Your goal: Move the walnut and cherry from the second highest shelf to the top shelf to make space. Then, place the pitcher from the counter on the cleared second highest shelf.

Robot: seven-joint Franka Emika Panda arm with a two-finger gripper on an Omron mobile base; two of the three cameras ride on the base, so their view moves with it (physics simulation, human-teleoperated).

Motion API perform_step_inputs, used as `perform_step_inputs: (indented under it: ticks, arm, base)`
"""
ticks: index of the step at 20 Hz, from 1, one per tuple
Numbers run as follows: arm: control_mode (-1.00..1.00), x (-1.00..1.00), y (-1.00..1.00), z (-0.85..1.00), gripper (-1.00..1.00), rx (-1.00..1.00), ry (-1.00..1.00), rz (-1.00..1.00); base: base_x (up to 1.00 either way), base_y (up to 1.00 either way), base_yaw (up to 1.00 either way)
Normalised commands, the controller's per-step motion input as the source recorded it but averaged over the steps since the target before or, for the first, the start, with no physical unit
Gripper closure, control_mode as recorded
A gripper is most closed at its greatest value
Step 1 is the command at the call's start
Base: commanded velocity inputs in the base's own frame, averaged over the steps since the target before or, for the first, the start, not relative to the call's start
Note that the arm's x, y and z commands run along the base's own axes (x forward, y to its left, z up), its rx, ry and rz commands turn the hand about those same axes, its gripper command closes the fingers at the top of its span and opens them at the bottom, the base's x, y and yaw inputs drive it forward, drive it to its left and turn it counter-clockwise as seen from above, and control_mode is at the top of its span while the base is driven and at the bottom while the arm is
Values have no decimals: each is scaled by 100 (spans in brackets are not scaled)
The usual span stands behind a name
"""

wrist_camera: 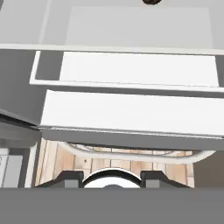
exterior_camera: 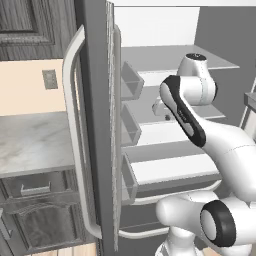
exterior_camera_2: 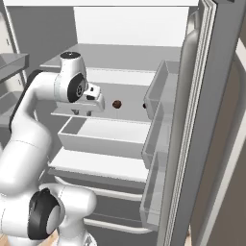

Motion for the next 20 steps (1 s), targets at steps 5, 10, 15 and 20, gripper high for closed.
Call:
perform_step_inputs:
  ticks: [5, 10, 15, 20]
  arm:
    - [-100, 0, -8, -3, -100, 0, -24, 0]
    - [-100, 25, -31, -21, -100, 0, -31, -2]
    - [-100, 58, -33, -32, -100, 0, -15, -4]
    - [-100, 74, -9, -11, -100, 0, 0, -3]
  base:
    - [0, 0, 0]
    - [0, 0, 0]
    - [0, 0, 0]
    - [0, 0, 0]
